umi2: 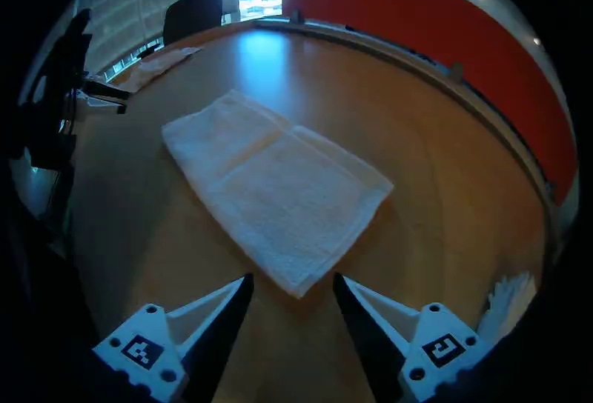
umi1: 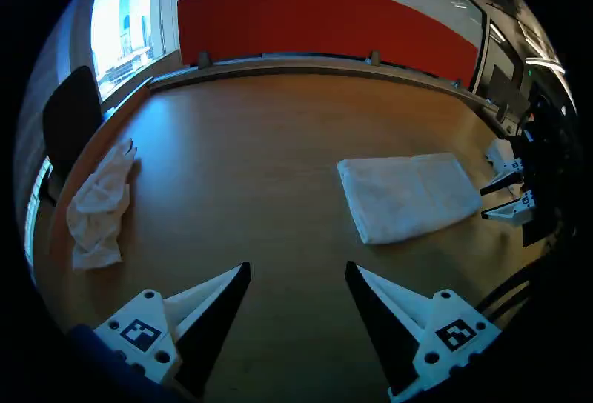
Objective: Fold towel
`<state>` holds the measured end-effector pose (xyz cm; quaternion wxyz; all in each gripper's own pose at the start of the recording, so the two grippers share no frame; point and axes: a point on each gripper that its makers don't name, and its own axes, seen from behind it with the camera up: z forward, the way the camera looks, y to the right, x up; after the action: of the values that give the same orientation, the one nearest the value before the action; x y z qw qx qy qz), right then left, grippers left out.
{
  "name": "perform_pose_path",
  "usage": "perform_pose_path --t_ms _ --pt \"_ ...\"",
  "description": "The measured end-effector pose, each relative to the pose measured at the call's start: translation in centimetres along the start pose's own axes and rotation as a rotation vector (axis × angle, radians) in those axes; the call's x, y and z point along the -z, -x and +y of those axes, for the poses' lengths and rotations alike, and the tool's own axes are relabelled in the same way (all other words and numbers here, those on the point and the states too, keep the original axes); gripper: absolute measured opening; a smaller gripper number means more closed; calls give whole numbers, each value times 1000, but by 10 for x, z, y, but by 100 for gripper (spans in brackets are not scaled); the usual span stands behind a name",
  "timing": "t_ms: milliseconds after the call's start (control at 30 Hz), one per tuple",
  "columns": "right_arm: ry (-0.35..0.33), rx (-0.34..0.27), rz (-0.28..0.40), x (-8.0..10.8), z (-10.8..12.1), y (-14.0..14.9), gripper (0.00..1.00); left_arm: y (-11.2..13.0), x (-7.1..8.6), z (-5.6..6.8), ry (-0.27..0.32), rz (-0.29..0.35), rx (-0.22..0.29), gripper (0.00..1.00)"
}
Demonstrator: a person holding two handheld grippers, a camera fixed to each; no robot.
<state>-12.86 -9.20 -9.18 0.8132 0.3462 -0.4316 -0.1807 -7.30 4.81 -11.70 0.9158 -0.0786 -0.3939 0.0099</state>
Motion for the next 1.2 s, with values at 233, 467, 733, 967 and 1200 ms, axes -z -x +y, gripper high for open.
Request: perform_pose_path --t_ms 233,467,733,967,1200 --pt "-5 -1 -4 -2 1 1 61 2 2 -1 0 -2 0 95" --pt "-9 -13 -4 -2 3 3 37 3 4 -2 0 -2 7 95" --pt "-19 -17 -7 -4 2 4 17 5 4 -4 -2 -3 7 95" --pt "-9 -19 -15 -5 2 5 19 4 4 -4 -1 -3 11 95" --pt "-9 -7 -15 -6 1 6 13 3 4 -4 0 -2 7 95"
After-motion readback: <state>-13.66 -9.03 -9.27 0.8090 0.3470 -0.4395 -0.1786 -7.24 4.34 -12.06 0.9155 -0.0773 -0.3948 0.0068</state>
